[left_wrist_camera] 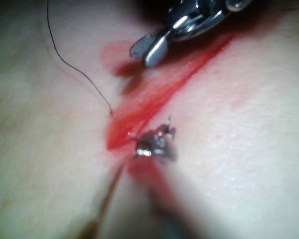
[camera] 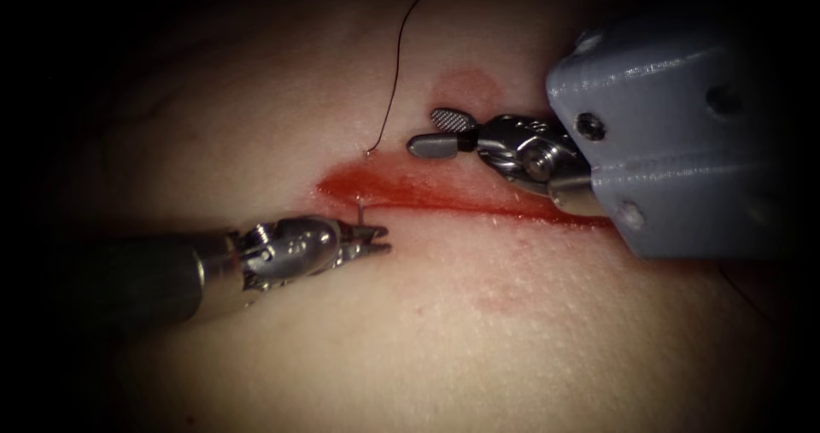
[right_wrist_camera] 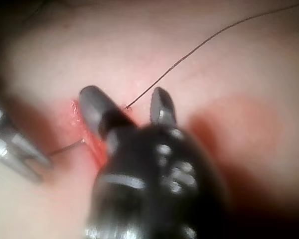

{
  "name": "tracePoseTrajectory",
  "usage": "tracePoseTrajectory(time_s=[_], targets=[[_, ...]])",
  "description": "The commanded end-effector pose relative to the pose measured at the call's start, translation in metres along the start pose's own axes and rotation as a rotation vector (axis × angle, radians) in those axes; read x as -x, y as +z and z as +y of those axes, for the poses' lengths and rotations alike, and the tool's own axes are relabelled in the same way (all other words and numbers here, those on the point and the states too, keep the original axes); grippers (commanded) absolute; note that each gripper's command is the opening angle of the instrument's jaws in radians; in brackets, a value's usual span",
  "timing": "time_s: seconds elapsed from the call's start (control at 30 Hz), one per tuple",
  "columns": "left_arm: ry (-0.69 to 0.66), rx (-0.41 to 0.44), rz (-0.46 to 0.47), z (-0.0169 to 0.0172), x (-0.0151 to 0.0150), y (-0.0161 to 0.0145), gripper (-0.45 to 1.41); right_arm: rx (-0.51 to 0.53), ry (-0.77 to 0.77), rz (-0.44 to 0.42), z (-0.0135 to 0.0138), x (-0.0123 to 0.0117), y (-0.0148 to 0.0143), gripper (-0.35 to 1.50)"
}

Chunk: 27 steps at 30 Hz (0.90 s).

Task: Wound Closure
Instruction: Pull the needle through with the left gripper.

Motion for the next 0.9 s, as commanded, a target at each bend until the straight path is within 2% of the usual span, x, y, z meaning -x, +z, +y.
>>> tracePoseTrajectory(time_s=[0.03,0.27,0.37,0.63,0.9], targets=[[-0.022,0.022,0.021,0.0002,0.0001,0.0003,-0.35,-0.01,0.001,-0.003,-0.0003,0.0006,0.0006,1.43],[-0.147,0.134,0.096,0.001,-0.0012,-0.0027,-0.35,-0.037,0.0,-0.006,-0.0007,0.0008,0.0004,1.4],[-0.157,0.188,0.111,0.0014,-0.0018,-0.0039,-0.35,-0.065,-0.001,-0.018,-0.0011,0.001,0.0003,1.4],[-0.191,0.328,0.144,0.0034,-0.0029,-0.0057,-0.35,-0.134,-0.014,-0.126,-0.0033,0.0021,-0.0007,1.35],[-0.195,0.419,0.172,0.0055,-0.0053,-0.0075,-0.35,-0.184,-0.022,-0.141,-0.0047,0.0014,-0.0019,1.33]])
